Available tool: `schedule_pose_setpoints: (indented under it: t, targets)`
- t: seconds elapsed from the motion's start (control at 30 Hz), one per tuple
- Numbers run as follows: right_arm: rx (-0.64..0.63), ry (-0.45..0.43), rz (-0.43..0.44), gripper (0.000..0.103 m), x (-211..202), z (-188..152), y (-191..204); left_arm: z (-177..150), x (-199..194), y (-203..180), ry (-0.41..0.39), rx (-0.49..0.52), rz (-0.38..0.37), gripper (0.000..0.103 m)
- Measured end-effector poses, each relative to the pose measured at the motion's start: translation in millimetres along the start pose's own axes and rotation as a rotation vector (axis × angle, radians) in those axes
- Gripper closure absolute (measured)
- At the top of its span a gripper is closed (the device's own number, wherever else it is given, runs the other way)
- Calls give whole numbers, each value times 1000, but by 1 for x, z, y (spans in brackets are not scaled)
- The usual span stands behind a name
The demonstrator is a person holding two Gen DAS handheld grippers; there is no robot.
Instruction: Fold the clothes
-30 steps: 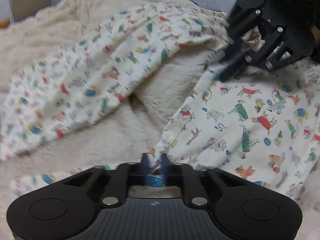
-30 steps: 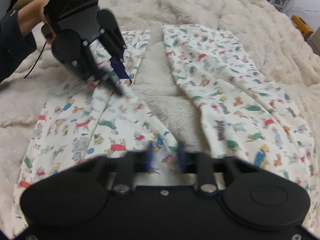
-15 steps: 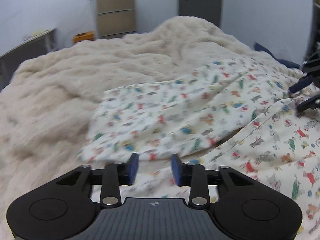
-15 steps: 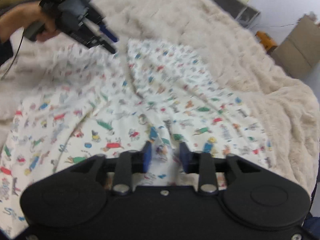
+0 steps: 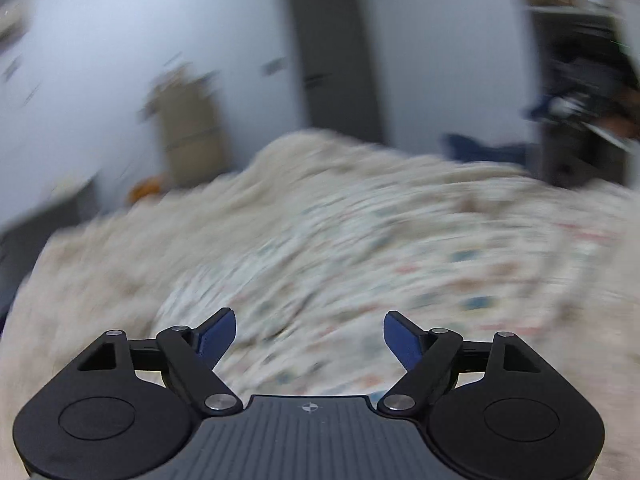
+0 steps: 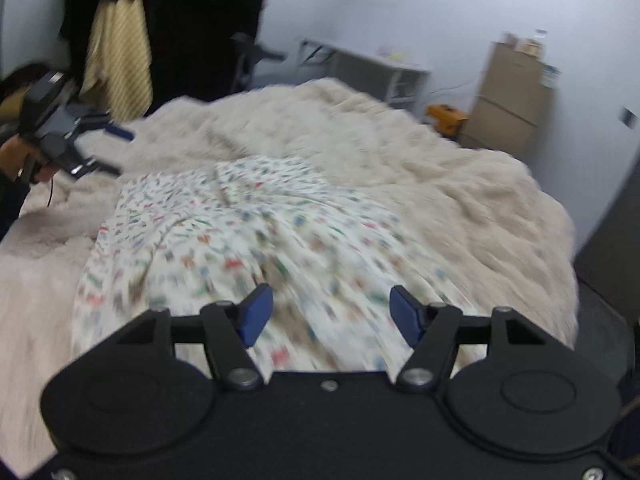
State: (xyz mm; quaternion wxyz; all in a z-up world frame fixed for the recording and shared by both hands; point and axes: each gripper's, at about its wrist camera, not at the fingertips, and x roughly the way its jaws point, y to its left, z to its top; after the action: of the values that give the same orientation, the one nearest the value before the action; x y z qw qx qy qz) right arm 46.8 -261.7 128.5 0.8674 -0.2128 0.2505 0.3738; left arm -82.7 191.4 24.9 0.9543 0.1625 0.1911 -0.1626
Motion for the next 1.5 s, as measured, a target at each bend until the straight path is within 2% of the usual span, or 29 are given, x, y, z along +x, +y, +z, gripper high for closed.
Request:
schedule_pose_setpoints:
  t: [0.07, 0.17, 0.27, 0.4, 0.43, 0.47, 0.6, 0.67, 0.77, 0.87, 0.93, 1.1, 1.13, 1.2, 1.23, 1.27, 1.33, 1.5]
  targets:
    - [3, -15, -26, 37, -26, -29, -8, 8, -3, -22, -17, 86, -55, 23]
    - [-27, -37, -37, 36, -59, -62, -14, 10, 6, -42, -2, 127, -87, 18]
    - [-148, -28, 23, 30, -80, -82, -5, 2, 20, -53, 43, 137, -94, 18]
    - [-353, 58, 119, 30, -86, -100, 30, -7, 17, -77, 41, 254, -188, 18]
    - [-373, 76, 130, 30, -83, -100, 37, -8, 15, -82, 32, 281, -222, 18]
    - [-376, 90, 130, 30, -78, -98, 42, -7, 16, -86, 27, 286, -222, 18]
    - [-437, 164, 82, 33, -51, -90, 68, 1, 28, -104, 18, 316, -134, 18]
    - [-503, 165, 30, 35, -39, -91, 85, 4, 33, -116, 6, 351, -89, 22]
    - [-539, 99, -49, 37, -32, -103, 103, 11, 40, -136, -20, 405, -46, 32]
    - [-494, 22, -147, 41, -28, -122, 113, 19, 44, -150, -42, 452, 1, 43]
    - [-446, -16, -187, 45, -26, -132, 116, 25, 46, -154, -47, 453, 31, 43]
    - [-275, -56, -172, 53, -27, -144, 105, 34, 53, -161, -59, 403, 56, 44]
    - [-254, -59, -165, 56, -27, -145, 102, 35, 56, -162, -59, 389, 52, 48]
    - [-255, -58, -159, 76, -26, -146, 96, 37, 61, -165, -58, 375, 40, 57]
    - [-258, -57, -159, 81, -26, -146, 93, 38, 63, -167, -59, 372, 29, 66]
    - [-265, -60, -156, 91, -27, -146, 91, 38, 65, -169, -61, 371, 19, 82]
    - [-283, -70, -148, 96, -33, -145, 88, 40, 67, -173, -64, 379, -1, 102]
    - [-269, -151, -130, 99, -61, -137, 74, 52, 47, -160, -122, 342, -37, 103]
